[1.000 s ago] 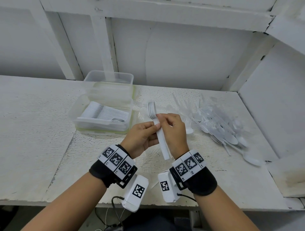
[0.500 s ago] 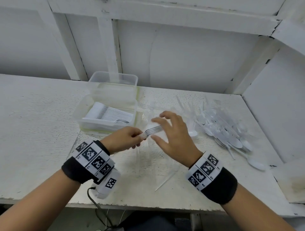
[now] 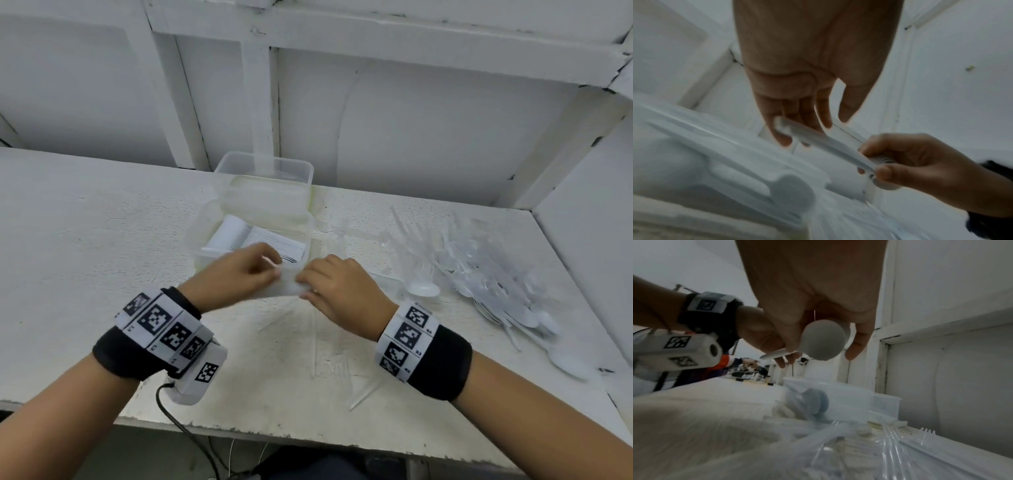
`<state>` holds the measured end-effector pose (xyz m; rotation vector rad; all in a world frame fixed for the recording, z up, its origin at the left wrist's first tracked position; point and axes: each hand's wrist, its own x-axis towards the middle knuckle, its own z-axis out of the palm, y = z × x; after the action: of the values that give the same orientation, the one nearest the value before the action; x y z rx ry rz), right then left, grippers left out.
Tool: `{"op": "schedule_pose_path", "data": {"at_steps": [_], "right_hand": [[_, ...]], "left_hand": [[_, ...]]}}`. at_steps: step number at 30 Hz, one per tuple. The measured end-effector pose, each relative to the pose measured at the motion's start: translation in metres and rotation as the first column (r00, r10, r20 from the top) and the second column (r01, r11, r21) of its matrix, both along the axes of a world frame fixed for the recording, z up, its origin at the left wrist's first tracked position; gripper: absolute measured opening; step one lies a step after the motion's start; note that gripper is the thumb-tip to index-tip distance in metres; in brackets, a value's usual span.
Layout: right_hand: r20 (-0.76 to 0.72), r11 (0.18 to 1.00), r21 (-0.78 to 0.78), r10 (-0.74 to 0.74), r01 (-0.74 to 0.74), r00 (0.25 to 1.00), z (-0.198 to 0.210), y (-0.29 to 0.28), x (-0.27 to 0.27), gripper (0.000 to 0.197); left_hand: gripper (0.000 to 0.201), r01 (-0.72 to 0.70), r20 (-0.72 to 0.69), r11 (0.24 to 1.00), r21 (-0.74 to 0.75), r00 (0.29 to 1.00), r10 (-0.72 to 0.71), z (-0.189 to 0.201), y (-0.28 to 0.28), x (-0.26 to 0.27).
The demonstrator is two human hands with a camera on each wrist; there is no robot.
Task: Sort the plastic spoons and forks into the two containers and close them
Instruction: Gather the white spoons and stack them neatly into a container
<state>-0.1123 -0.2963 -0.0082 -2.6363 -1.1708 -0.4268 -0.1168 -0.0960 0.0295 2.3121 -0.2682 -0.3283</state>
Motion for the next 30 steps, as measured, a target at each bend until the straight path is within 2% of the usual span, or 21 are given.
{"op": "schedule_pose_path", "data": {"at_steps": [2,4,7,9,12,14,21,30], "right_hand": [[-0.08,0.997,0.054,-0.043,0.047,0.996,0.013,0.003,0.014,0.031],[-0.216,0.987,0.07,-0.125,0.143,0.968,0.026,0.007,0.031,0.03],[-0.282,0.975,-0.001,-0.214,0.223,0.935,0.038,0.026,0.058,0.032],[-0.324,0.971,-0.059,-0.239,0.232,0.916,0.039,0.044,0.075,0.032],[-0.397,0.969,-0.125,-0.247,0.215,0.884,0.03,0.068,0.095,0.03],[-0.463,0.972,-0.14,-0.231,0.187,0.856,0.024,0.078,0.102,0.028],[-0.584,0.97,-0.203,-0.228,0.131,0.78,0.008,0.089,0.105,0.026],[-0.61,0.968,-0.211,-0.24,0.136,0.755,0.009,0.089,0.103,0.022]], "left_hand": [[0.008,-0.193,0.16,0.976,-0.102,0.965,0.208,0.005,0.023,0.013],[0.013,-0.366,0.194,0.914,-0.176,0.897,0.396,0.006,0.047,0.027],[0.023,-0.526,0.148,0.844,-0.099,0.831,0.536,0.001,0.074,0.049],[0.03,-0.574,0.005,0.816,-0.065,0.818,0.576,-0.003,0.081,0.062],[0.031,-0.616,-0.219,0.783,-0.084,0.778,0.588,-0.008,0.086,0.074],[0.028,-0.613,-0.287,0.785,-0.086,0.77,0.57,-0.011,0.088,0.079],[0.022,-0.62,-0.329,0.777,-0.104,0.759,0.562,-0.018,0.095,0.082],[0.018,-0.617,-0.326,0.777,-0.124,0.765,0.556,-0.019,0.095,0.081]]}}
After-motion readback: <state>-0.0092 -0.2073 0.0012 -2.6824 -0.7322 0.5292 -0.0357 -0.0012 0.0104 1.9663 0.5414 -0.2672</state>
